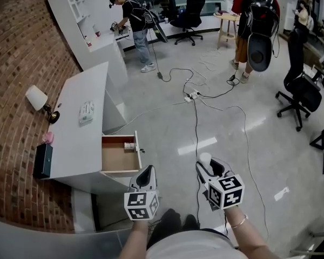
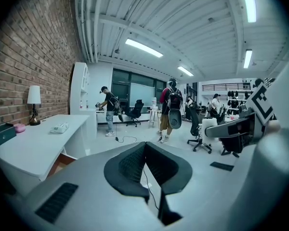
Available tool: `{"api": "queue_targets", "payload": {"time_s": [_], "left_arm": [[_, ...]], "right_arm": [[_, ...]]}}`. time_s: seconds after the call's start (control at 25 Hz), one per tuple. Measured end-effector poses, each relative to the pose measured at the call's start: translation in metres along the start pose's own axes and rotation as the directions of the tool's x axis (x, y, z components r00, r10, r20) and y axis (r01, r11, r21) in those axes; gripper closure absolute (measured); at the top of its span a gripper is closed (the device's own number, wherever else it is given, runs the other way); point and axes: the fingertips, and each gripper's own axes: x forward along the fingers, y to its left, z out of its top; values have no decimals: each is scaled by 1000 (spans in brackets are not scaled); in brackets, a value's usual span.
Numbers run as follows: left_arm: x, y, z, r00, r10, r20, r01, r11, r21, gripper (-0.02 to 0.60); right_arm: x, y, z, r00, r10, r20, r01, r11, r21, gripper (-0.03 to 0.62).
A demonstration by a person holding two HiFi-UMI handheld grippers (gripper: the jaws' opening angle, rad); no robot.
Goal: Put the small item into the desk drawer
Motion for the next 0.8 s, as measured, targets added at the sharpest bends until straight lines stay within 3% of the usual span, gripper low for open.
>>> {"api": "queue_targets", "payload": {"time_s": [0.44, 0.8], "left_arm": [[56, 38, 10, 1000, -1, -7, 1, 1000, -2, 561], [159, 127, 29, 999, -25, -25, 24, 999, -39, 561]], "right_arm": [[61, -15, 19, 1000, -1, 1, 1, 1000, 29, 416], [187, -24, 57, 999, -21, -36, 22, 999, 23, 416]]}}
